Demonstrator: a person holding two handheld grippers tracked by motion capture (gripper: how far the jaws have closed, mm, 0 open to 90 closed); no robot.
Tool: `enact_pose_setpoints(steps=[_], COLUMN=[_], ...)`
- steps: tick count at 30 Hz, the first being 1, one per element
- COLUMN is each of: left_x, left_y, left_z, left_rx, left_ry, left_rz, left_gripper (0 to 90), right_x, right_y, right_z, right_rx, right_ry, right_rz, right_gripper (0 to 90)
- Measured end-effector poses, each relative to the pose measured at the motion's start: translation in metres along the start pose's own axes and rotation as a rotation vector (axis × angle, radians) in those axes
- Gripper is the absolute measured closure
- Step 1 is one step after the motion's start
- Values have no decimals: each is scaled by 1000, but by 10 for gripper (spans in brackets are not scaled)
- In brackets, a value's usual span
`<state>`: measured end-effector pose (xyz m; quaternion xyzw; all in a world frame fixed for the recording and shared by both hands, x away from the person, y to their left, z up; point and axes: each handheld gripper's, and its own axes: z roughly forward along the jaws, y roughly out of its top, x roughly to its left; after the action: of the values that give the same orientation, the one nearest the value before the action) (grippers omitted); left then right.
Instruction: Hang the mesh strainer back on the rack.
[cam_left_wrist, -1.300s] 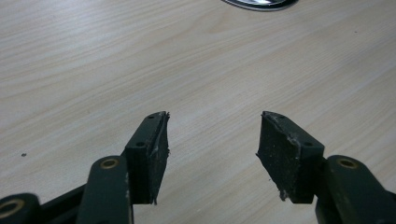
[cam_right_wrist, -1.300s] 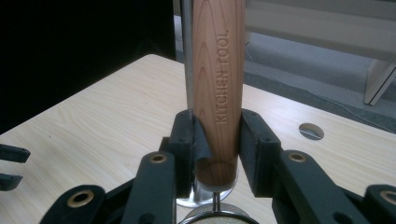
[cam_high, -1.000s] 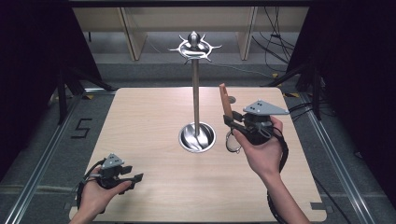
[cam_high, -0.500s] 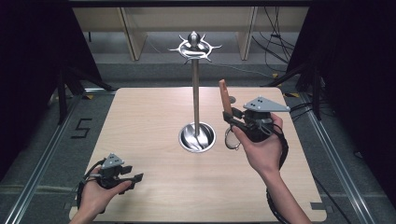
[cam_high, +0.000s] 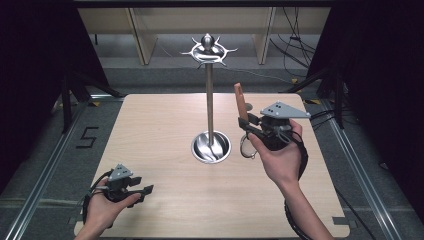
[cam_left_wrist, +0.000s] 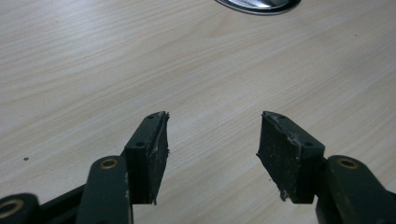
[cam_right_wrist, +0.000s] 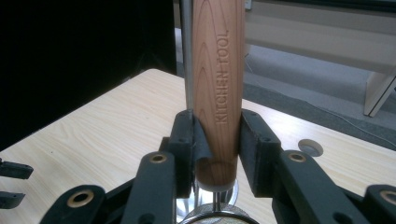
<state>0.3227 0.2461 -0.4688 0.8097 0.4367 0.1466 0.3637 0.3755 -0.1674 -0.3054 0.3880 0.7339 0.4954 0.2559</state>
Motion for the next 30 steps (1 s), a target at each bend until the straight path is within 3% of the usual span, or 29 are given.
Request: enact_pose_setpoints(steps=[7,8,10,12,14,19,23,29,30], left_x=[0,-3,-3,-3,-3,-3,-3,-3,-3], left_y=[0,0,0,0,0,0,0,0,0], left_z=[0,3,3,3,3,2,2,2,2], left_rx=[-4,-48,-49,-49,-50,-44,-46,-45,-45], left_ry=[-9,-8,-8,-6,-6,-7,-5,2,-2], left_rz=[-1,-42,-42,-47,-47,-36,-40,-31,-31], left_gripper=[412,412,412,412,412,411,411,410,410], right_x=[1,1,2,2,3,1,3,3,4], right_y=[2,2,3,6,7,11,13,18,18], right_z=[1,1,2,1,1,1,1,2,1], right_rx=[-17,-17,-15,-22,-20,-40,-28,-50,-42], right_ry=[-2,-2,0,1,-3,-7,8,8,4], right_rz=[4,4,23,10,26,5,26,5,22], right_gripper=[691,691,691,691,691,691,691,691,691])
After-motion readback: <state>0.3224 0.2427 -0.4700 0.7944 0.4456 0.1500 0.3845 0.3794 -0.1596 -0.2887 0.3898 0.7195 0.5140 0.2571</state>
